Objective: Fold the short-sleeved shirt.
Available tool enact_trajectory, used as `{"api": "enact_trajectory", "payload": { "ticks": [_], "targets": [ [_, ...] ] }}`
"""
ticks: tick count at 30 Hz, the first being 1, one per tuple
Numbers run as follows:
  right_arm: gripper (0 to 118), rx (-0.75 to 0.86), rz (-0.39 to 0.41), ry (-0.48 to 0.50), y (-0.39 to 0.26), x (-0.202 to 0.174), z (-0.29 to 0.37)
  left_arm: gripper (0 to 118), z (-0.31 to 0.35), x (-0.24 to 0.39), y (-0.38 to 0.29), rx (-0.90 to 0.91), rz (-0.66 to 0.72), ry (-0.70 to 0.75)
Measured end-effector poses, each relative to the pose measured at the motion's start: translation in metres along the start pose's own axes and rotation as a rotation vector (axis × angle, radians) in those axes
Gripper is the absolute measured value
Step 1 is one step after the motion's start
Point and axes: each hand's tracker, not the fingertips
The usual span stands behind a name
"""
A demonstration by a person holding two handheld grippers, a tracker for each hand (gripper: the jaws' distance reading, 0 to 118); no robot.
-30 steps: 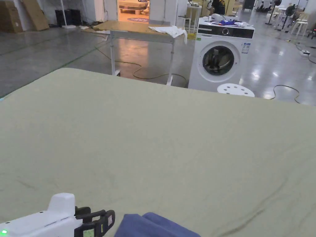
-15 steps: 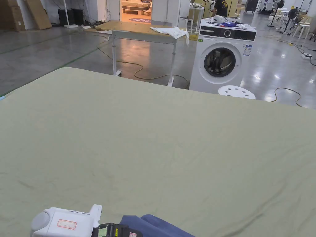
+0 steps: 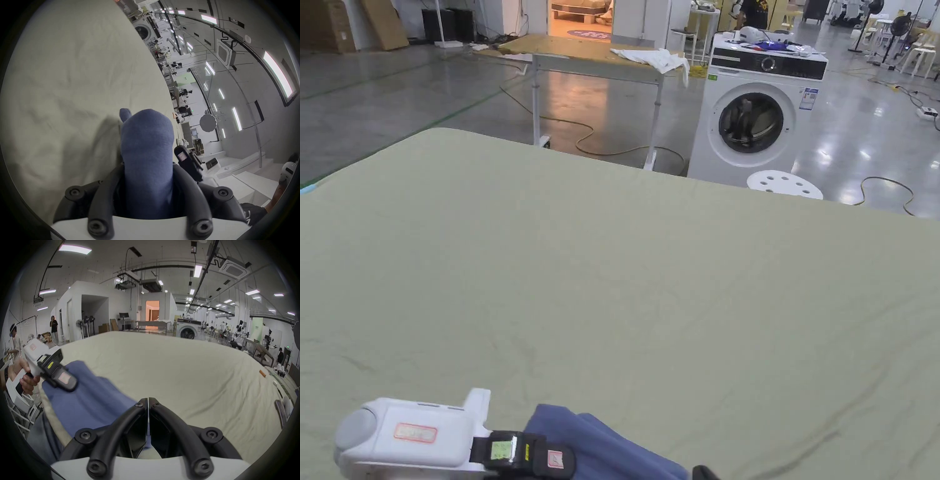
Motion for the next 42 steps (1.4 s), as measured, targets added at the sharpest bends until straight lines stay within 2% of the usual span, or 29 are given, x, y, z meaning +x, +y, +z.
{"api": "enact_trajectory", "payload": {
  "ticks": [8,14,17,23,24,29,31,32,33,35,36,40,42],
  "targets": [
    [0,0.092,-0.005,-0.099,0.067,0.060,-0.013,25,0.127,0.023,0.042,0.134,-0.055,0.194],
    [0,0.131,-0.008,-0.172,0.093,0.097,-0.016,25,0.227,0.021,0.076,0.236,-0.046,0.426],
    [0,0.133,-0.034,-0.202,0.097,0.111,-0.014,25,0.264,0.014,0.092,0.250,-0.017,0.517],
    [0,0.110,-0.060,-0.245,0.092,0.127,-0.012,25,0.292,0.008,0.095,0.306,0.063,0.636],
    [0,0.103,-0.062,-0.246,0.090,0.129,-0.012,25,0.306,-0.013,0.107,0.305,0.076,0.648],
    [0,0.079,-0.069,-0.249,0.082,0.132,-0.013,26,0.317,-0.031,0.109,0.293,0.097,0.745],
    [0,0.069,-0.072,-0.248,0.081,0.133,-0.014,33,0.317,-0.031,0.109,0.293,0.091,0.762],
    [0,0.068,-0.075,-0.246,0.080,0.134,-0.014,44,0.315,-0.028,0.108,0.297,0.078,0.786],
    [0,0.066,-0.076,-0.244,0.080,0.134,-0.014,60,0.315,-0.023,0.107,0.321,0.047,0.873],
    [0,0.066,-0.077,-0.243,0.078,0.136,-0.015,79,0.314,-0.013,0.107,0.375,-0.031,0.993],
    [0,0.066,-0.076,-0.240,0.078,0.136,-0.015,83,0.311,-0.006,0.104,0.396,-0.049,1.040],
    [0,0.068,-0.082,-0.236,0.075,0.139,-0.013,83,0.289,0.030,0.089,0.469,-0.166,1.229],
    [0,0.064,-0.089,-0.234,0.073,0.139,-0.012,83,0.274,0.041,0.083,0.489,-0.215,1.251]
  ]
}}
